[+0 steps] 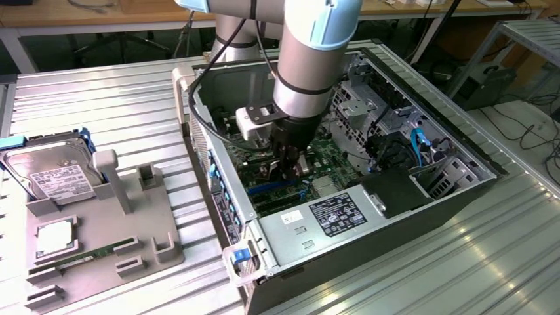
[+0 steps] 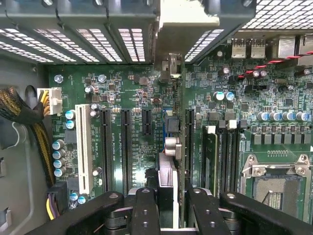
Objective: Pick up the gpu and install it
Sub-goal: 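Insert the gpu into the slot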
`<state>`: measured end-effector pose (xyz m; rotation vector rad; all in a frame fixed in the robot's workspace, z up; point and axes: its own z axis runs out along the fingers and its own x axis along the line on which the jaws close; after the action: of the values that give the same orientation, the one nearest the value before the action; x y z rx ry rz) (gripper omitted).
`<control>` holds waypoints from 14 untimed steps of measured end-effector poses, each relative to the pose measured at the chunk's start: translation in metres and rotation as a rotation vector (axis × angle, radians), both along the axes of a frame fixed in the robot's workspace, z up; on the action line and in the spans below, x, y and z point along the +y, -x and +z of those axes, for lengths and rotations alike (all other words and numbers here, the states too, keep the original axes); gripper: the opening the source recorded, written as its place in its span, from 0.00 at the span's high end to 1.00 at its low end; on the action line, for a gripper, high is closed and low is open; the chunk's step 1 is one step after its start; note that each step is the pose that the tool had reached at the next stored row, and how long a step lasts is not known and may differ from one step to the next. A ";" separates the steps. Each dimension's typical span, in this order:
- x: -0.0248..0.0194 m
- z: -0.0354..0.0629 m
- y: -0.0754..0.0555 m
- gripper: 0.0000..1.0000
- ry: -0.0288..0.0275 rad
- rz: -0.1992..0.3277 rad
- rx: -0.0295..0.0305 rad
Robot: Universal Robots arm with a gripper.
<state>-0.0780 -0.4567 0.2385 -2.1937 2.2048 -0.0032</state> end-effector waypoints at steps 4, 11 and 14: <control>-0.0001 -0.0013 0.005 0.72 0.0002 0.000 0.0000; -0.0001 -0.0058 0.007 0.72 0.0006 0.000 0.0002; -0.0002 -0.0087 0.007 0.72 0.0008 0.000 0.0004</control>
<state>-0.0846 -0.4569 0.2298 -2.1943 2.2053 -0.0037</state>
